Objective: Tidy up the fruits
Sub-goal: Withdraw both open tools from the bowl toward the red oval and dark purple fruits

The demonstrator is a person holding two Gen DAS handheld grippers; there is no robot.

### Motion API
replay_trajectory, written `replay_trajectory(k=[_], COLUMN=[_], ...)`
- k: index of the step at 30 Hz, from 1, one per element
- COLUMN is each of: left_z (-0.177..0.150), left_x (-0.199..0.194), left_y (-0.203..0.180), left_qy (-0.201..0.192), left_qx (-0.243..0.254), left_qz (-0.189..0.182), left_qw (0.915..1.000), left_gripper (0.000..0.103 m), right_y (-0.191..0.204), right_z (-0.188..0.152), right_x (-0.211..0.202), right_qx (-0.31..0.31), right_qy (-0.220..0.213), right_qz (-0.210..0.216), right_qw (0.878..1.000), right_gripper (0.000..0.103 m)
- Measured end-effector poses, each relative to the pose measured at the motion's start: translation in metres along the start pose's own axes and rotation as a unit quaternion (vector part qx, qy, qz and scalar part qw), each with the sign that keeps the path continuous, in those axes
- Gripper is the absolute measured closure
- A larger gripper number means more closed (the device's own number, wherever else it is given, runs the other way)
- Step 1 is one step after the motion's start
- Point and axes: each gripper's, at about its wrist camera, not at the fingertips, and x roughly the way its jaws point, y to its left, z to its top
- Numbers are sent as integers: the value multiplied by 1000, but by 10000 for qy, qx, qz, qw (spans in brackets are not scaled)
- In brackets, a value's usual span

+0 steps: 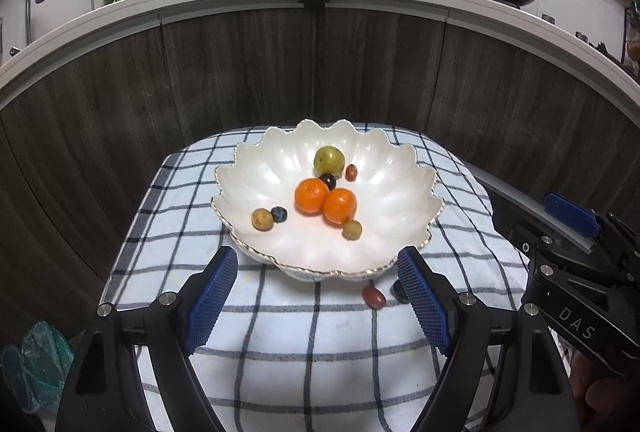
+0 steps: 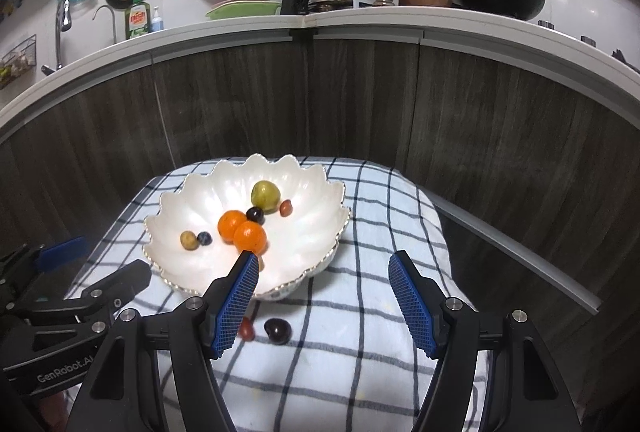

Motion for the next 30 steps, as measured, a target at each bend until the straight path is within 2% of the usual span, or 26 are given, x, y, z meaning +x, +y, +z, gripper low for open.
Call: replay_trajectory(k=[10, 30], left_z=[-18, -44], left_x=[6, 39], left_y=[-13, -29], left_qy=[93, 199], left_qx=[182, 477], left_qz=[-68, -188], left_qw=[9998, 9985], left_gripper=[21, 24], right_y=[-2, -15], right_z=[-20, -48], right_x=[6, 40], right_qx=[-239, -328], right_qy=[188, 678], right_qz=[190, 468], right_qw=[9994, 9961], right_gripper=[35, 35])
